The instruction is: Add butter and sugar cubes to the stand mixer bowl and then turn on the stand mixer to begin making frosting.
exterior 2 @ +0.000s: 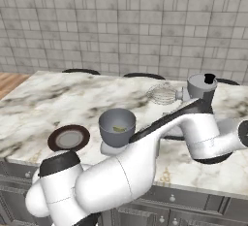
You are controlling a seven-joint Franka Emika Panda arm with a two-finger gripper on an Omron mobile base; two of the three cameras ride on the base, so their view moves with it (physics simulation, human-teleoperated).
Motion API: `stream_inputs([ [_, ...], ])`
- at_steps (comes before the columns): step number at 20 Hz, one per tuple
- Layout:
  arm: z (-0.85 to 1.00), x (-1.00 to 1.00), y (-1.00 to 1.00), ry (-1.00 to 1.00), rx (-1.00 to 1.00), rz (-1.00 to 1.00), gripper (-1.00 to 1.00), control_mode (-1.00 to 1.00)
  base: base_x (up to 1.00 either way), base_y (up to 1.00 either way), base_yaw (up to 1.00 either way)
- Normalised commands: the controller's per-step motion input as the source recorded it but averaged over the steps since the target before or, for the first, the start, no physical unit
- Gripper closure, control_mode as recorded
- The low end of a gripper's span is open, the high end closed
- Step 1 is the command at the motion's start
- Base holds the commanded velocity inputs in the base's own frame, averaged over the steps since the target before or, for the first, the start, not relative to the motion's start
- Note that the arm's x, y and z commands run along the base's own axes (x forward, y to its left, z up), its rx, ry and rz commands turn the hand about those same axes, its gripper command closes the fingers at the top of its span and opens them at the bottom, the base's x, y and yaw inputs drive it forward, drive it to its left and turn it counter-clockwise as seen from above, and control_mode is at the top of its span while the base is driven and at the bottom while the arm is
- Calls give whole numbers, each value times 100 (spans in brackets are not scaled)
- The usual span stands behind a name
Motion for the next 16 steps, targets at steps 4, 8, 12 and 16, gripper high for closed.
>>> stream_inputs([
  [4, 8, 0, -75, 0, 41, -21, -100, -100, 0, 0, 0],
  [8, 0, 0, -31, 0, 33, -26, -100, -100, 0, 0, 0],
  [12, 0, 0, -1, -1, 25, -33, -100, -100, 0, 0, 0],
  [16, 0, 5, 6, -2, 19, -39, -100, -100, 0, 0, 0],
])
